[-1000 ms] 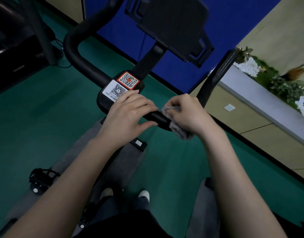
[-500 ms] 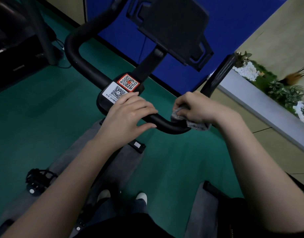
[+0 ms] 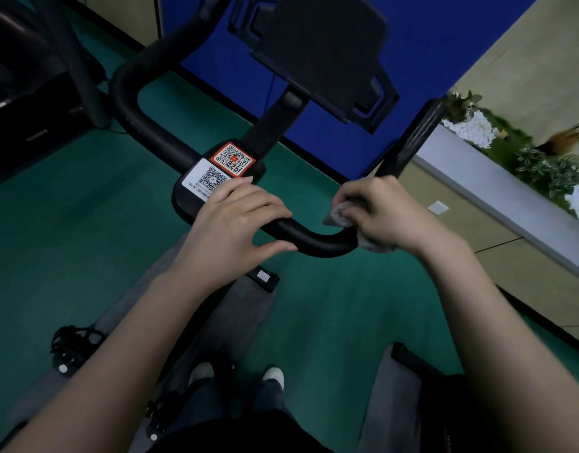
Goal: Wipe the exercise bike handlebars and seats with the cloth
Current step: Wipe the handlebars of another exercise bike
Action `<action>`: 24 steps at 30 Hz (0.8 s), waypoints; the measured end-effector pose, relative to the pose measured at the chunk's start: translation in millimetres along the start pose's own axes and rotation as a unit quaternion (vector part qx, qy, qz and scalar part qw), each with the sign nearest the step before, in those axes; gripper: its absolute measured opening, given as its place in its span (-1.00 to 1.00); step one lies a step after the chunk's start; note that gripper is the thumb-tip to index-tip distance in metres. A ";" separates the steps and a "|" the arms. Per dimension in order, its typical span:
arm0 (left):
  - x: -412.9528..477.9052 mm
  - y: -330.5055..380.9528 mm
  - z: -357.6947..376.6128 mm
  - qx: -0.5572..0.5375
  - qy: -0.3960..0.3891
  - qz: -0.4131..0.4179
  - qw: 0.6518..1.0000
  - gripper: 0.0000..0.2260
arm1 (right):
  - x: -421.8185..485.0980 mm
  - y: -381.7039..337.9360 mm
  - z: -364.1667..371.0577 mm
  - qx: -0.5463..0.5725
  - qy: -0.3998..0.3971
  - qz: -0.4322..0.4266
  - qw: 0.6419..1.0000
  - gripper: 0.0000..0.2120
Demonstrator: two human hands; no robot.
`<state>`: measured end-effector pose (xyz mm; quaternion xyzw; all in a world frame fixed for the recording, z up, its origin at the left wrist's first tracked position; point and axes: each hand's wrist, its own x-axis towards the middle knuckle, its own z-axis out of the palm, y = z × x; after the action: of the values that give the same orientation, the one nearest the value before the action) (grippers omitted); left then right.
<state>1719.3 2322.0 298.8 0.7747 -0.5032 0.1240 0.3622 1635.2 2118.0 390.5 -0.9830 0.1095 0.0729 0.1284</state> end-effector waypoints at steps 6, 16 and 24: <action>5.1 25.1 9.6 0.025 0.022 -0.030 0.999 -0.60 | -22.8 12.6 50.2 0.092 0.340 0.003 0.936 -0.82; 5.5 51.1 42.4 -0.003 0.016 -0.044 0.999 -0.76 | -34.7 -15.7 113.7 0.316 0.577 0.161 0.736 -0.86; 7.3 54.4 42.5 -0.020 0.010 -0.064 0.998 -0.78 | -28.6 -26.8 109.3 0.451 0.585 0.245 0.628 -0.87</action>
<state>1668.1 2275.2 296.6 0.7968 -0.4511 0.0982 0.3897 1601.3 2178.2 297.2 -0.5754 0.4172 -0.5474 0.4419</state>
